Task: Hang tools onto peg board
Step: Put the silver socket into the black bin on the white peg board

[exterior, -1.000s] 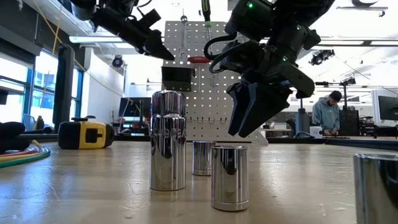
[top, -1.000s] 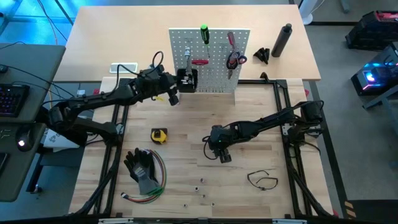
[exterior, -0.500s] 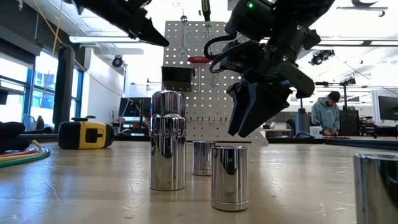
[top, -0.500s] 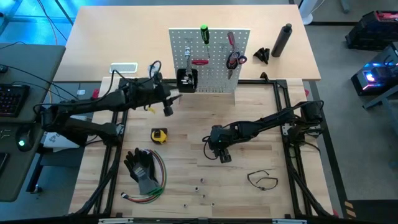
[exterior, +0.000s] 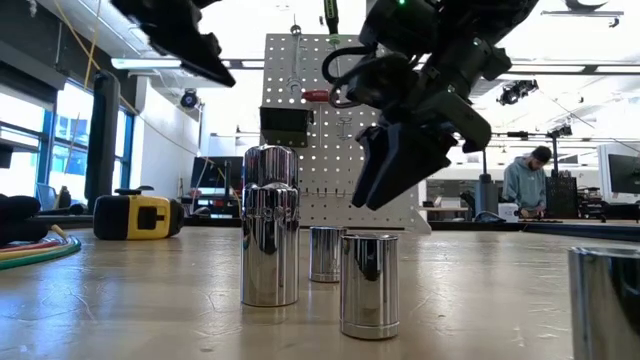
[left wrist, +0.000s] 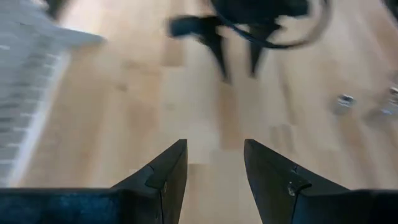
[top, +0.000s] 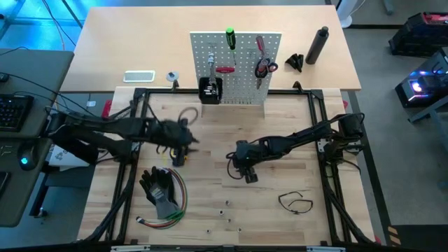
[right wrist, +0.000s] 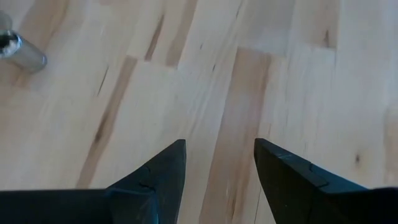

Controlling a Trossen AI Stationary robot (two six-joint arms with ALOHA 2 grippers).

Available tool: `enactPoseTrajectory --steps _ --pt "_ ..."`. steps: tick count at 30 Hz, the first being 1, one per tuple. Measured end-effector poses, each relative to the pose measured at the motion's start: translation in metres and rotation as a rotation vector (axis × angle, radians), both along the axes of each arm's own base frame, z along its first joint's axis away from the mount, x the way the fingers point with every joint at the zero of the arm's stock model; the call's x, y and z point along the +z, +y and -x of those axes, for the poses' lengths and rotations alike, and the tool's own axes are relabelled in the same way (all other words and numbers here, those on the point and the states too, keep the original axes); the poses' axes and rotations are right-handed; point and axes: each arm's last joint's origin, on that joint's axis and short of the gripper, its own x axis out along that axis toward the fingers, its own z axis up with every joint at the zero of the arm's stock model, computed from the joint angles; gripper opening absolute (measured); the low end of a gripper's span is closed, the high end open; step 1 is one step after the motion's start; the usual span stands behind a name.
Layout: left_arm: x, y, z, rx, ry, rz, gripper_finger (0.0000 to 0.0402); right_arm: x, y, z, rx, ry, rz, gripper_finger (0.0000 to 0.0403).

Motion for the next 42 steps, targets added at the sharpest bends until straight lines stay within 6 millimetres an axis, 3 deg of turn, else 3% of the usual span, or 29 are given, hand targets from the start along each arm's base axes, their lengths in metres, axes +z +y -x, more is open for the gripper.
enactPoseTrajectory --steps 9,21,30,42 --pt "-0.052 -0.063 -0.007 -0.088 0.095 0.177 0.0152 0.002 -0.001 -0.003 -0.002 -0.033 -0.002 0.0186" --pt "-0.115 -0.143 -0.030 -0.164 0.040 0.422 0.0152 0.006 -0.001 -0.008 0.053 -0.104 0.036 0.0186" --pt "-0.154 -0.168 -0.039 -0.147 0.100 0.583 0.0152 0.006 -0.001 -0.007 0.059 -0.101 0.040 0.0186" --pt "-0.154 -0.191 -0.039 -0.221 0.089 0.647 0.0152 0.006 0.000 -0.008 0.046 -0.104 0.023 0.0186"
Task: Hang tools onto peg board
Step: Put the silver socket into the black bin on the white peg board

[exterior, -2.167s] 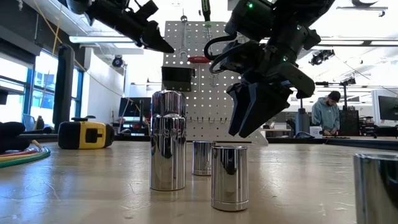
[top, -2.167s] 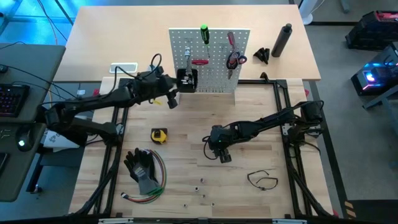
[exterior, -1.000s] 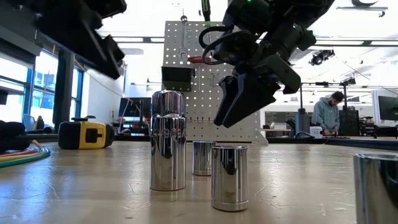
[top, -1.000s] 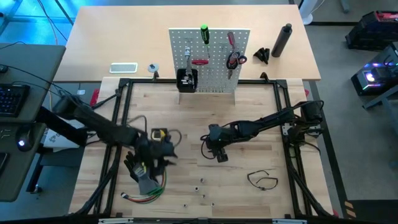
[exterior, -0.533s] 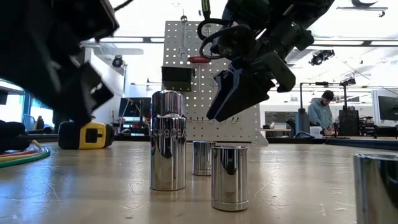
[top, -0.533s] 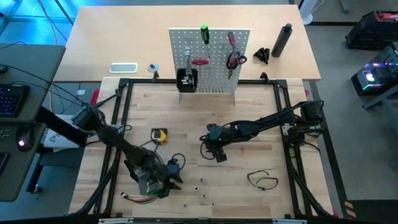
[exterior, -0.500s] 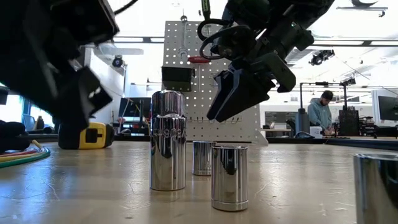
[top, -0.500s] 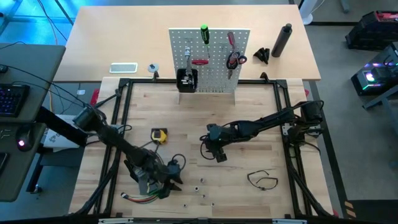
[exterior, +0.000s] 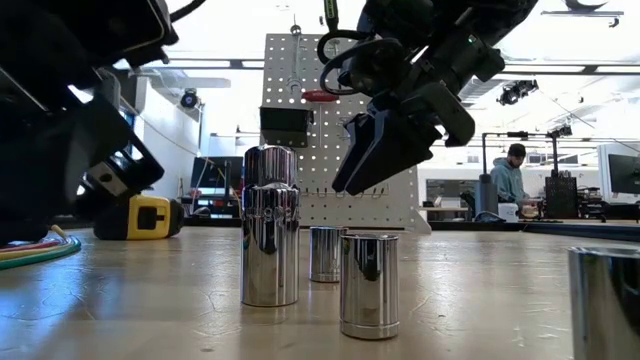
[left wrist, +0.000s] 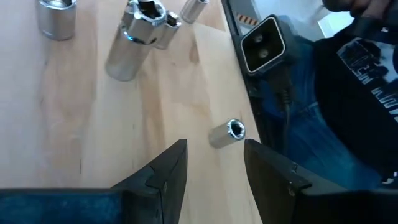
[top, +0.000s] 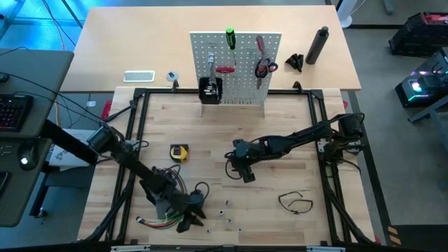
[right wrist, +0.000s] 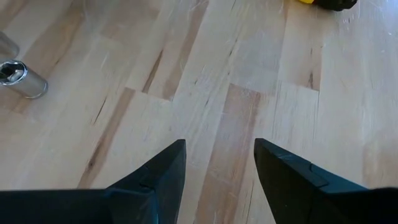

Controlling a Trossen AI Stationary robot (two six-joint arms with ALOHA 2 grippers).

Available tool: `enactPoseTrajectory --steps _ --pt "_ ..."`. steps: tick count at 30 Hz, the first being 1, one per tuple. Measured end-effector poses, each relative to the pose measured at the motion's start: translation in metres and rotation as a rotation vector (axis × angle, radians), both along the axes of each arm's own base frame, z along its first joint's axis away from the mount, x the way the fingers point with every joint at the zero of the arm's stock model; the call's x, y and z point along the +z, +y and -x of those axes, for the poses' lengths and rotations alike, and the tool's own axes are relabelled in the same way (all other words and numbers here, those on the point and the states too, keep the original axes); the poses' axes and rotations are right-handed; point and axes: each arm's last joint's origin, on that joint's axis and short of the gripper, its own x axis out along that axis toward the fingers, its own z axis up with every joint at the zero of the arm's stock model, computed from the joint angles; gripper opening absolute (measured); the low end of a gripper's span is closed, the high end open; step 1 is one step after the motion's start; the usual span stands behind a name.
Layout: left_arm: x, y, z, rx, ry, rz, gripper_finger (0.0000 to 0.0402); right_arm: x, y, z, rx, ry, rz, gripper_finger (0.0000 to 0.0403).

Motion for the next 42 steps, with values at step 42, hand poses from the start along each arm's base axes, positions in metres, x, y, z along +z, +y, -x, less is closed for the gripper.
enactPoseTrajectory --steps 42 --pt "0.013 -0.096 -0.020 0.149 -0.037 -0.443 0.0171 -0.030 0.046 0.004 0.109 0.102 -0.026 0.0186"
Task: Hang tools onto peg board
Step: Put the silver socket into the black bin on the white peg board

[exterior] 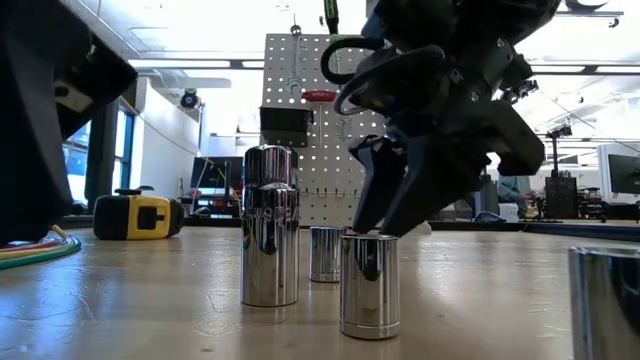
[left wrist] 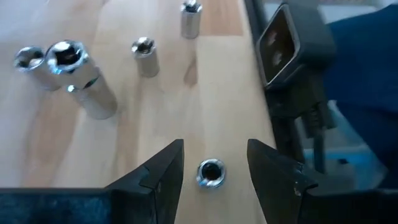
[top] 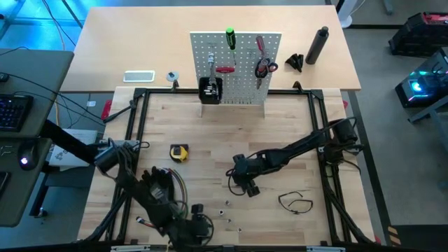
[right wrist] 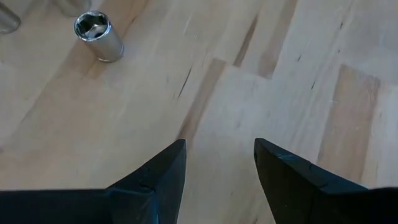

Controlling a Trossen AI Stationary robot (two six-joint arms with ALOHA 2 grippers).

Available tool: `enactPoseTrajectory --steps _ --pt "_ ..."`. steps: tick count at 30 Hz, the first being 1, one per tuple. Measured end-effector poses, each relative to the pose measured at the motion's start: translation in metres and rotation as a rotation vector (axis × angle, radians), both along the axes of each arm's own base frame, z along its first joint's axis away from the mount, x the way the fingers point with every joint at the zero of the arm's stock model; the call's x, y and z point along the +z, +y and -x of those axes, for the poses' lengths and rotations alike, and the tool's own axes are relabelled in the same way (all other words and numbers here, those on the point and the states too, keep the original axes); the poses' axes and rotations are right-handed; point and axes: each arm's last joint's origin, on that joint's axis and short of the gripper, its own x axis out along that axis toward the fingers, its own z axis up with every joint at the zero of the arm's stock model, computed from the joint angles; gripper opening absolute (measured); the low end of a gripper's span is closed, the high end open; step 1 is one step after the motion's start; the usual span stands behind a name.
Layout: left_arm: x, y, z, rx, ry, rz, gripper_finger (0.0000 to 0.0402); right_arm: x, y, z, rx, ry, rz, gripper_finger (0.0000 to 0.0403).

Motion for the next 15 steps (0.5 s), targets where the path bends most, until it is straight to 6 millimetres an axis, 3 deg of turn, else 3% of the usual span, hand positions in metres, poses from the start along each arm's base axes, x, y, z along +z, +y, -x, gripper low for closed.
enactPoseTrajectory --steps 15 --pt "-0.0031 -0.0016 0.0059 0.041 0.028 -0.027 0.0171 -0.0015 0.0003 -0.0017 0.001 -0.011 -0.003 0.0186"
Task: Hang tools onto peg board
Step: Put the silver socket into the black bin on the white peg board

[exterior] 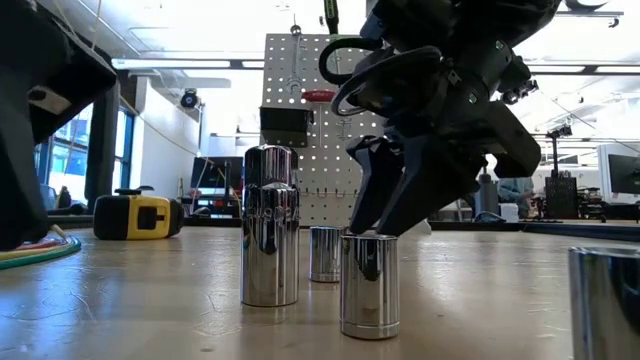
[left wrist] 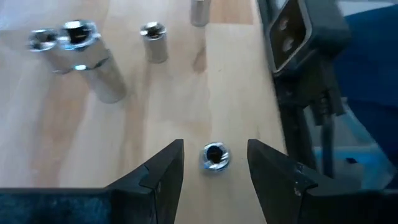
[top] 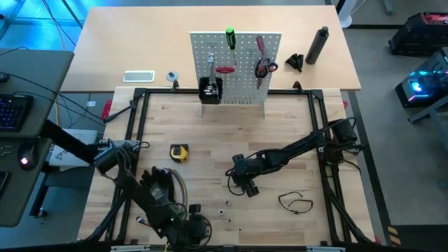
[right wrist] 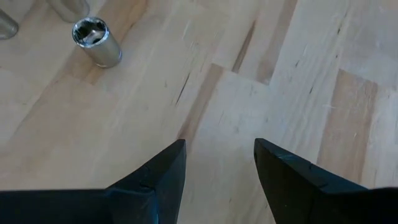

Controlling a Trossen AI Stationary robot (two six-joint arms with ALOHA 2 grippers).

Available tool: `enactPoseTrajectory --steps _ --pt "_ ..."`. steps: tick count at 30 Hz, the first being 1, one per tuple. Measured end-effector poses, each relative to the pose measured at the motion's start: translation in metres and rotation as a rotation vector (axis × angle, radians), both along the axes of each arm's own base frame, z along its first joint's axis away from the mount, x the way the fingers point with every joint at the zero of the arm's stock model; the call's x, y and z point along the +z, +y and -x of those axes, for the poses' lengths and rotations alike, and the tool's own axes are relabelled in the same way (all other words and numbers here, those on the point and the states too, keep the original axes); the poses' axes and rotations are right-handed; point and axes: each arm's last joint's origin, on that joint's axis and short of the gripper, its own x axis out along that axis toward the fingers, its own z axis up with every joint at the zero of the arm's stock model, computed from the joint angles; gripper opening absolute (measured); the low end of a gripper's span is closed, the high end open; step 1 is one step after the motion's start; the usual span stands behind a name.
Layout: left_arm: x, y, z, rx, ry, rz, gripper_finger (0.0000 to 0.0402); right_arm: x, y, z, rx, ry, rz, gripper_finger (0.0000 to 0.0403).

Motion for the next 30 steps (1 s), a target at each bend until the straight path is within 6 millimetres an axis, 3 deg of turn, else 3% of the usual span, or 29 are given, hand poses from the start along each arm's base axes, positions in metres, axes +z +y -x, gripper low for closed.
enactPoseTrajectory --steps 7,16,30 --pt "-0.016 -0.003 -0.003 0.024 0.017 0.049 0.0170 0.001 0.000 -0.001 0.000 -0.011 -0.003 0.0186" --pt "-0.019 0.001 -0.002 0.089 0.025 0.013 0.0166 0.001 0.000 -0.001 0.002 -0.010 -0.006 0.0186" --pt "-0.020 0.007 -0.005 0.089 0.029 -0.031 0.0057 0.001 0.000 -0.001 0.000 -0.010 -0.008 0.0186"
